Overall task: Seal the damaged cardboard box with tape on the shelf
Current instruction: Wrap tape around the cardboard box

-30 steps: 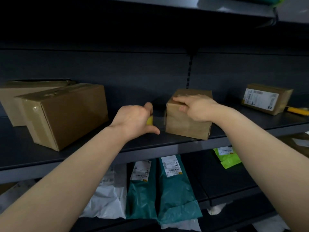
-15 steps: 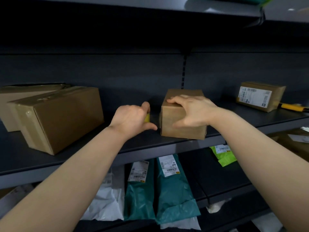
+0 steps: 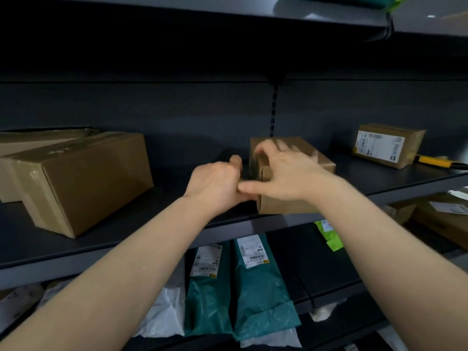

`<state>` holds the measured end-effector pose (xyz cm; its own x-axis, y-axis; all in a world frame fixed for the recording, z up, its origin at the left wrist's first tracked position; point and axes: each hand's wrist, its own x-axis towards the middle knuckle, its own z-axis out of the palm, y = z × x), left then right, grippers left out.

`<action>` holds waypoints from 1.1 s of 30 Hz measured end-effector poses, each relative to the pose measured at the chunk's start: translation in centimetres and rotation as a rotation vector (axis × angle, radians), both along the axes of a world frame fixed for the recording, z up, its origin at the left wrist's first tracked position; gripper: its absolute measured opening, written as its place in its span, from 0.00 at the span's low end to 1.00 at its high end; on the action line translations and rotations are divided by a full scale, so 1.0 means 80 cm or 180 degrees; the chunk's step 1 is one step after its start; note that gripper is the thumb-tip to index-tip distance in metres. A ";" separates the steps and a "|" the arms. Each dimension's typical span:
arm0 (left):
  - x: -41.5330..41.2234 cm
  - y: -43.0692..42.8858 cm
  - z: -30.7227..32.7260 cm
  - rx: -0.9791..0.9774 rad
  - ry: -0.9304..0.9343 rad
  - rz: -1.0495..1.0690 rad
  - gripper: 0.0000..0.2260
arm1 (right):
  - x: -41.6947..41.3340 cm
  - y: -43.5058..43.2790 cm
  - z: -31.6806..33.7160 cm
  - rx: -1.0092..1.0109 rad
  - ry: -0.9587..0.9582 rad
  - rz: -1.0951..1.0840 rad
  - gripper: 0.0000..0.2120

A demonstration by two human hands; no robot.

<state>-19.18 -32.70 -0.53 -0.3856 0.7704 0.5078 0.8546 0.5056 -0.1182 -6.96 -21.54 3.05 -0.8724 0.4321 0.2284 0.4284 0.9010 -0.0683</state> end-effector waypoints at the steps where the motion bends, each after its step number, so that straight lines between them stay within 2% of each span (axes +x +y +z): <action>1: -0.001 -0.002 -0.001 0.0003 -0.0130 -0.0062 0.31 | -0.002 -0.004 -0.009 0.0131 0.0162 -0.0050 0.37; 4: -0.007 -0.014 -0.004 -0.0322 -0.0550 -0.0380 0.37 | 0.002 0.001 -0.030 0.0442 0.0825 0.0072 0.32; 7: -0.006 -0.023 -0.009 -0.0712 -0.0121 -0.0765 0.41 | 0.011 0.023 -0.039 0.0169 0.1369 0.0367 0.27; 9: -0.004 -0.024 -0.008 -0.0663 0.0134 -0.0960 0.41 | 0.017 0.034 -0.040 0.0157 0.1471 0.0508 0.21; 11: -0.007 -0.024 -0.003 -0.0577 0.0321 -0.0915 0.40 | 0.024 0.037 -0.042 0.0166 0.1533 0.0611 0.15; 14: -0.028 -0.028 0.009 -0.0503 0.0406 -0.0448 0.39 | 0.036 0.037 -0.045 0.0065 0.1585 0.0782 0.10; 16: -0.028 -0.025 0.012 -0.0540 0.0252 -0.0389 0.39 | 0.042 0.043 -0.041 -0.0076 0.1497 0.0842 0.11; 19: -0.010 -0.018 0.007 -0.0726 -0.0331 -0.0782 0.38 | 0.049 0.054 -0.022 -0.0257 0.1079 0.0660 0.24; 22: -0.006 -0.020 0.006 -0.0916 -0.0572 -0.0972 0.39 | 0.043 0.059 -0.015 -0.0050 0.0876 0.0350 0.23; 26: -0.004 -0.024 -0.001 -0.0884 -0.0372 -0.0905 0.39 | 0.028 0.054 -0.040 0.0240 0.1408 0.0069 0.14; 30: -0.026 -0.020 0.011 -0.0501 0.0435 -0.0555 0.33 | 0.034 0.061 -0.047 0.0161 0.1680 0.0217 0.13; 33: -0.038 -0.009 0.019 -0.0654 0.0336 -0.0357 0.35 | 0.041 0.067 -0.041 0.0027 0.1592 0.0261 0.10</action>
<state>-22.20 -33.39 1.00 -0.2449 0.8966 0.3689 0.8815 0.3644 -0.3003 -3.66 -16.18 -0.22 -0.6863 0.3630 0.6302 0.2728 0.9317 -0.2396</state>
